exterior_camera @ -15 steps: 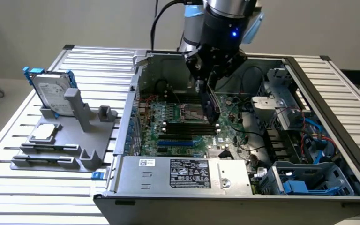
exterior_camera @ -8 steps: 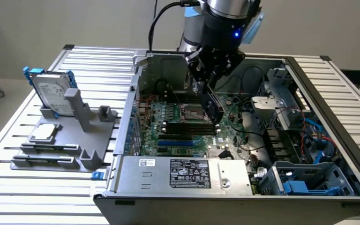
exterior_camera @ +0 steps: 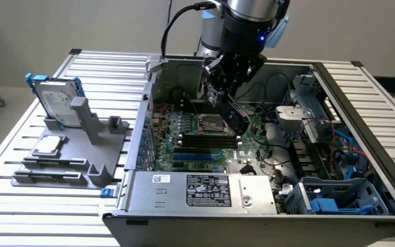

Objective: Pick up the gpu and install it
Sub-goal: 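Insert the gpu into the slot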

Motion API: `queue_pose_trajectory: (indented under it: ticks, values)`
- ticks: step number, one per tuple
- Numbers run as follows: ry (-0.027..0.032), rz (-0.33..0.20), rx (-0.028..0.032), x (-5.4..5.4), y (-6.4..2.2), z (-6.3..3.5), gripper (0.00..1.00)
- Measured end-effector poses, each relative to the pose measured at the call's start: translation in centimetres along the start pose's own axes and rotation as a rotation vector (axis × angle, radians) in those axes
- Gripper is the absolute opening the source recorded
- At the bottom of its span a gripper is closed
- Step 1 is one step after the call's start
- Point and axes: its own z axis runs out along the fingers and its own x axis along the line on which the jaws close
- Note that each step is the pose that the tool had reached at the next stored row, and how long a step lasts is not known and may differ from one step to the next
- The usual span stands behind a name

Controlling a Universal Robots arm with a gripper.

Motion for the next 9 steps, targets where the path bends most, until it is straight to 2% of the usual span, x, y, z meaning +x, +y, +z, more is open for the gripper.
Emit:
queue_pose_trajectory:
  ticks: [9]
  values:
    - [0.0058,-0.164,-0.0029,-0.01,-0.01,0.13,0.27]
